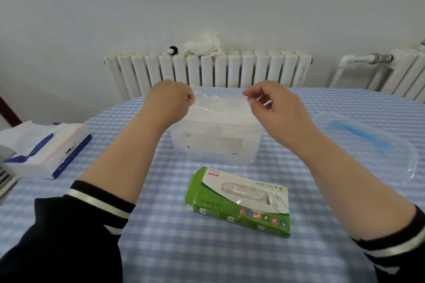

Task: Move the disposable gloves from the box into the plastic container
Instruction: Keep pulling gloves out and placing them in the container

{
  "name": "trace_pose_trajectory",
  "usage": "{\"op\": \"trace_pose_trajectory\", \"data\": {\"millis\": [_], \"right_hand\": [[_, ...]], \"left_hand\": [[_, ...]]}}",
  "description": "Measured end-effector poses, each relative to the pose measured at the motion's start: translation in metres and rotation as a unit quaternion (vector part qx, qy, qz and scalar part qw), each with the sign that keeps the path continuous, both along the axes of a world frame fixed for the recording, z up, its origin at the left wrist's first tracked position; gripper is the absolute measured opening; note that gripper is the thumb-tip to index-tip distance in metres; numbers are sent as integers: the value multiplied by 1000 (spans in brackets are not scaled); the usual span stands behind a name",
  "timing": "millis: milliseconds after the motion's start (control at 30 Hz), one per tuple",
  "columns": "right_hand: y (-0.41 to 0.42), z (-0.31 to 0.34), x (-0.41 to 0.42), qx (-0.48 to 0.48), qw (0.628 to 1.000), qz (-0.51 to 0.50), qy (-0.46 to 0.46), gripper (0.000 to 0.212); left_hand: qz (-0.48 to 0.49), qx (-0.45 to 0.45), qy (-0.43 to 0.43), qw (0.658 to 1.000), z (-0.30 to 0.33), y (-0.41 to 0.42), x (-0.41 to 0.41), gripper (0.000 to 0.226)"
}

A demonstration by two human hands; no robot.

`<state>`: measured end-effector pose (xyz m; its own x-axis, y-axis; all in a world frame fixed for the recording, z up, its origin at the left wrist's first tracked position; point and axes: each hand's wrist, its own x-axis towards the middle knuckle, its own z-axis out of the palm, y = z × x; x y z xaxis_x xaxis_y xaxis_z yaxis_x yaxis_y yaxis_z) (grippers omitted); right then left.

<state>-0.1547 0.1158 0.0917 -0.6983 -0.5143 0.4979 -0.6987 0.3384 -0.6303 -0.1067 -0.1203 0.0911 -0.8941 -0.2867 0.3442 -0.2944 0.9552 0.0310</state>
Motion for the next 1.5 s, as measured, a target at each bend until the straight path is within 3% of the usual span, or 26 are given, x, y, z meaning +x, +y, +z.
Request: {"op": "trace_pose_trajectory", "data": {"millis": [100,234,300,400,467,500,600,667,767,867,934,1067,1268,1501], "right_hand": [[2,-11,11,-37,999,28,-16,17],[2,-21,14,-47,998,38,-27,16],[5,-25,17,-31,997,55,-37,14],[10,-31,22,64,992,105,-39,7],[11,-36,24,174,974,140,-46,3],[11,-38,25,237,958,157,-44,2],[10,-51,22,372,906,191,-63,8],[10,-57,19,367,897,222,-109,11],[15,-62,11,344,884,277,-152,24],[19,-69,6,358,873,278,-180,42],[15,-76,6,362,883,262,-147,39],[10,-80,12,330,911,219,-114,5],[18,-71,6,330,899,248,-144,9],[19,-58,10,218,924,267,-164,16]], "left_hand": [[0,47,21,999,-4,4,6,22],[-26,168,-51,984,2,8,7,20],[-44,212,-43,975,7,14,14,24],[-75,246,130,958,4,33,31,23],[-131,299,234,916,-7,53,47,18],[-157,332,244,898,-12,63,54,17],[-201,393,121,889,-36,84,66,11],[-203,381,6,902,-52,88,68,7],[-190,342,-143,909,-70,86,71,43],[-199,270,-230,914,-79,84,75,80],[-202,259,-234,915,-82,84,75,85],[-192,312,-217,905,-84,82,76,80],[-178,302,-244,904,-86,82,78,83],[-188,253,-249,916,-87,86,77,63]]}}
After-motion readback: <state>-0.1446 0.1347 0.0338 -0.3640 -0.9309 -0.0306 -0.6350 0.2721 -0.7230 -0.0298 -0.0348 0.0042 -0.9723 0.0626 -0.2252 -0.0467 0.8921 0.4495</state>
